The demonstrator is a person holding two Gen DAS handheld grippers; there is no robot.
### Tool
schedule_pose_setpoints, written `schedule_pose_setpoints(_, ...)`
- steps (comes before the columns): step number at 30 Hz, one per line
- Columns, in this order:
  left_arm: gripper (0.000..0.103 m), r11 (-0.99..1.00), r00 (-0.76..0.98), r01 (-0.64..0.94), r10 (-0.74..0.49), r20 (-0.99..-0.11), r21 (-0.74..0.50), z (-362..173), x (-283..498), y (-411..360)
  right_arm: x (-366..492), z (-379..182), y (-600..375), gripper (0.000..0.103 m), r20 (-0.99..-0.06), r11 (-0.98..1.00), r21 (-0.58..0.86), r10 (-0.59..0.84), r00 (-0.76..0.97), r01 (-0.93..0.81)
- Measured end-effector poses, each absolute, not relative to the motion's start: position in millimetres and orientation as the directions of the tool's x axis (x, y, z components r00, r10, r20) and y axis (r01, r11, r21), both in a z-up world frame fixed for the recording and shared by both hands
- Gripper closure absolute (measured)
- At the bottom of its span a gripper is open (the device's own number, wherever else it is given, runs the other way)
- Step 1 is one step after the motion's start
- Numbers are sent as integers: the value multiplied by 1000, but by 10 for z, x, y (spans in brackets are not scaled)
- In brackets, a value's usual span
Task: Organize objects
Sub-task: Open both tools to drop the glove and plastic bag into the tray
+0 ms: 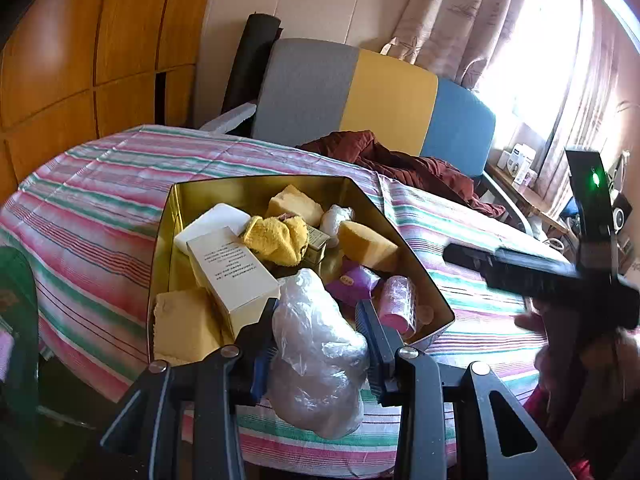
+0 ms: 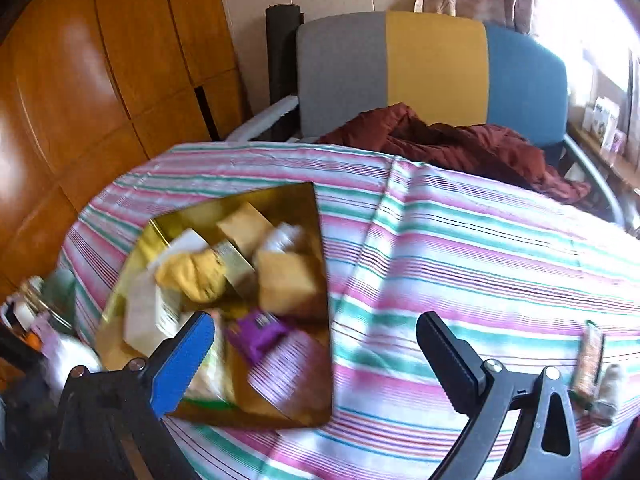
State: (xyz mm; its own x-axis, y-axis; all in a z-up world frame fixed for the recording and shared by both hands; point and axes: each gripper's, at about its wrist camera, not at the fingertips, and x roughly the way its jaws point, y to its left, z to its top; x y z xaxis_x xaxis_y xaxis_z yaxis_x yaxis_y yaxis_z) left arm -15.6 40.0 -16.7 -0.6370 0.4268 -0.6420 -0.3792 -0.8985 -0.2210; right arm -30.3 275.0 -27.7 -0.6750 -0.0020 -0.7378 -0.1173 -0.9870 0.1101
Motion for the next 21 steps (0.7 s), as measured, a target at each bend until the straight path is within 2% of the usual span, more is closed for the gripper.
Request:
schedule_pose_setpoints(8, 65, -898, -653, -397, 420, -630, -188, -43, -261, 535, 111, -373, 2986, 0, -750, -977, 142, -4, -661, -156)
schedule_pose_setpoints(11, 53, -895, -661, -416, 420, -621, -163, 23, -322, 621, 222, -377, 3044, 0, -746, -976, 143, 2, -666, -164)
schedule_pose_setpoints(12, 45, -893, -664, -419, 425, -615, -164, 37, -337, 635, 241, -375, 3056, 0, -744, -976, 142, 5, -668, -166)
schedule_pose_setpoints(13, 43, -892, -665, -419, 428, -612, -169, 55, -346, 644, 265, -371, 3072, 0, -742, -976, 140, 9, -671, -167)
schedule_pose_setpoints(21, 43, -893, -664, -415, 428, -613, -174, 21, -289, 623, 338, -380, 3126, 0, -738, -976, 127, 26, -675, -176)
